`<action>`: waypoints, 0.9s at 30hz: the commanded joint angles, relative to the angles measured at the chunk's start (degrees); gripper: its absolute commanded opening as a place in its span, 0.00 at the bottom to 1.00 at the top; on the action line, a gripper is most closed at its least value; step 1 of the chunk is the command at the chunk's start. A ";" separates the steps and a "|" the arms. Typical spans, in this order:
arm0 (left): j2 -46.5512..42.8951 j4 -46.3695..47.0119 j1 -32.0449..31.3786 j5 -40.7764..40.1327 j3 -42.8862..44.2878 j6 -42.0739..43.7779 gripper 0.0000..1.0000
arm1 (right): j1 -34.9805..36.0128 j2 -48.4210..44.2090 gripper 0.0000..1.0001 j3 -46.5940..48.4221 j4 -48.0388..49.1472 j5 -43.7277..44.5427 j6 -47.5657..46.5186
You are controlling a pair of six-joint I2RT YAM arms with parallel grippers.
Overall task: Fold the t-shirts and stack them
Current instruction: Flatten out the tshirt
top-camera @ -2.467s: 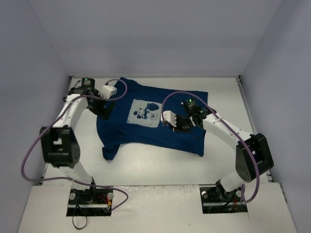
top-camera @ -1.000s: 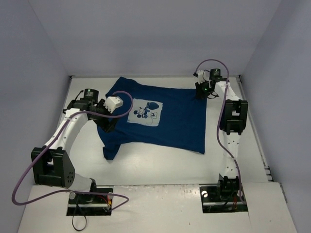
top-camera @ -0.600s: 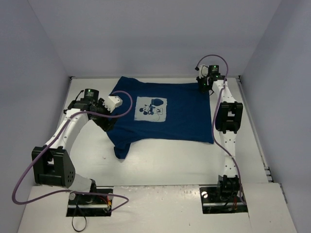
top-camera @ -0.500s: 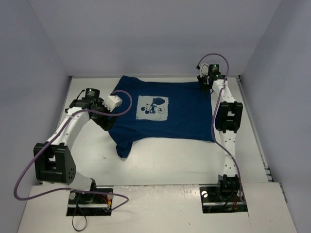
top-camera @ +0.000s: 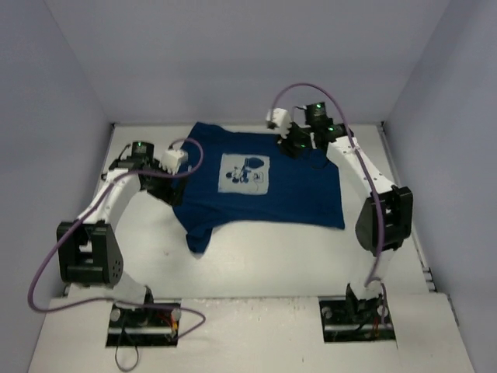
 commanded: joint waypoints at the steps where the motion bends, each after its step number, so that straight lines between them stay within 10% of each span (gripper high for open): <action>1: 1.46 1.56 4.39 8.40 4.76 -7.63 0.80 | 18.98 -13.05 0.29 -13.30 -0.77 -7.15 -25.01; 8: 3.19 0.67 13.40 18.71 8.64 -16.22 0.80 | 34.62 -8.55 0.09 -18.52 2.49 -8.14 -29.22; 17: -0.81 0.11 21.46 24.97 7.81 -19.94 0.81 | 42.94 -1.29 0.33 -20.09 17.63 -2.79 -21.20; 27: -4.37 -2.29 25.42 25.34 2.61 -15.93 0.81 | 44.74 5.44 0.28 -14.41 20.61 -3.50 -15.79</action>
